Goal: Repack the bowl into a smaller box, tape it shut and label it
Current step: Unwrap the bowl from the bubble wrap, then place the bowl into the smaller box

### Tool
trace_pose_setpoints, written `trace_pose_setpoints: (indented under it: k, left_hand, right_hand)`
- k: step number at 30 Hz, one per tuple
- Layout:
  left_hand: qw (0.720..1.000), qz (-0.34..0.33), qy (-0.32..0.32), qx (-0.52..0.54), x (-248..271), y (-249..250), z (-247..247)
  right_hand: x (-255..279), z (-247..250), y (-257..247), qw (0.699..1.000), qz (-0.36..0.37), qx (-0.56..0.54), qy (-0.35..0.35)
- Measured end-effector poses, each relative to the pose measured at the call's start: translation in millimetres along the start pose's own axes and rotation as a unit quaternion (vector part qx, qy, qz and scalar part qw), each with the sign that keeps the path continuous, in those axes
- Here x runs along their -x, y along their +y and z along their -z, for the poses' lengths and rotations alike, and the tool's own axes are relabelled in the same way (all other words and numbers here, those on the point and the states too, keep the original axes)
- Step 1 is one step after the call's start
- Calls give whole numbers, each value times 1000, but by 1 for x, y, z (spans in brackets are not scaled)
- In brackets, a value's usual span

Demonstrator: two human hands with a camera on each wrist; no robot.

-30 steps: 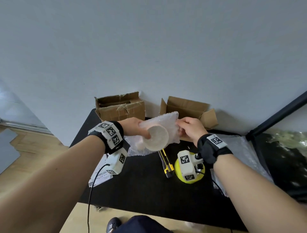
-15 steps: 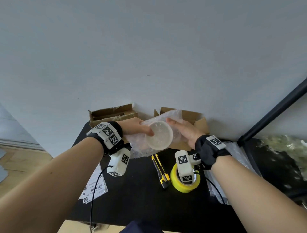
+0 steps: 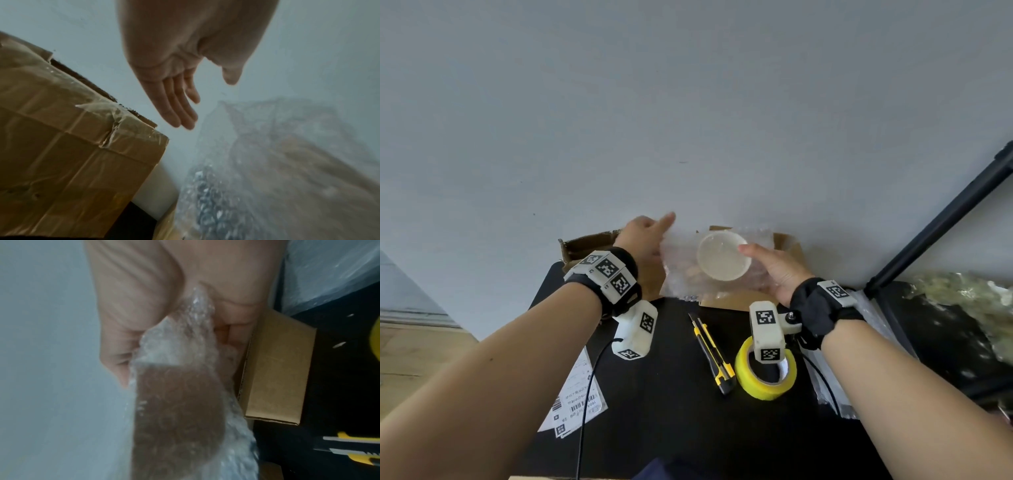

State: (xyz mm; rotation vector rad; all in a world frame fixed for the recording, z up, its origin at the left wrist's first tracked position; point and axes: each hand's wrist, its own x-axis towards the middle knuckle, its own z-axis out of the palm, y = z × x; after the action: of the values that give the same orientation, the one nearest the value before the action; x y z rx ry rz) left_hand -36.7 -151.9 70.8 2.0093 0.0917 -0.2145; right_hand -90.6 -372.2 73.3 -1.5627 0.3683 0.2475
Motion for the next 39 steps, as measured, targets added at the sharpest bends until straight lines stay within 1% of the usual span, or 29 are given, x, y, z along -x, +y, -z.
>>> trace_pose_setpoints:
  k: [1, 2, 4, 5, 6, 8, 11, 15, 17, 19, 20, 21, 22, 24, 25, 26, 28, 29, 32, 33, 37, 39]
  left_hand:
    - [999, 13, 39, 23, -2, 2, 3]
    - [998, 28, 39, 35, -3, 4, 3]
    - [998, 45, -38, 2, -1, 9, 1]
    - [996, 41, -71, -23, 1, 12, -1]
    - [996, 27, -80, -37, 1, 14, -4]
    - [998, -7, -65, -13, -3, 17, -10]
    - [998, -51, -10, 25, -11, 20, -15]
    - [992, -113, 53, -25, -17, 17, -20]
    - [991, -109, 66, -28, -17, 14, -24]
    - [994, -74, 78, -12, -19, 11, -24]
    - [997, -46, 59, 4, -23, 9, -23]
    - [999, -21, 19, 18, -26, 10, -22]
    - [998, 9, -42, 40, -26, 14, -21]
    - [978, 58, -157, 123, -24, 23, -24]
    - [965, 81, -197, 154, -21, 29, -27]
    - [955, 92, -228, 166, -18, 35, -32]
    - [943, 79, -272, 174, -23, 42, -47]
    - [944, 64, -274, 171, -26, 46, -55]
    - [978, 13, -197, 61, -41, 53, -71]
    - [984, 6, -177, 26, -49, 53, -77]
    - [989, 35, -143, -25, -68, 51, -100]
    - [989, 53, -131, -52, -75, 47, -109]
  right_hand:
    - [-2, 1, 1, 1000, 7, -14, 22]
    - [-3, 1, 1, 999, 19, -27, 42]
    - [-6, 0, 1, 996, 32, -45, 67]
    - [-6, -1, 1, 995, 34, -50, 74]
    - [-6, -4, 1, 995, 38, -53, 77]
    - [-7, -8, 0, 994, 38, -59, 85]
    - [-6, -15, 0, 992, 32, -68, 105]
    - [-3, -19, -1, 985, 43, -100, 131]
    - [-2, -21, -2, 982, 53, -114, 142]
    - [-2, -18, -1, 980, 53, -108, 160]
    - [-2, -14, -1, 979, 52, -105, 167]
    - [-2, -10, 0, 978, 53, -102, 172]
    - [-1, -7, -1, 979, 51, -100, 172]
    - [0, 1, -4, 979, 40, -103, 172]
    - [-2, 6, -4, 979, 36, -103, 175]
    - [-5, 11, -5, 979, 36, -97, 175]
    - [-12, 21, -6, 979, 29, -87, 182]
    - [-16, 27, -7, 978, 25, -88, 186]
    - [-28, 47, -13, 978, 21, -71, 196]
    - [-33, 54, -15, 979, 13, -58, 197]
    - [-60, 74, -21, 977, -33, 19, 210]
    - [-75, 79, -18, 975, -61, 92, 195]
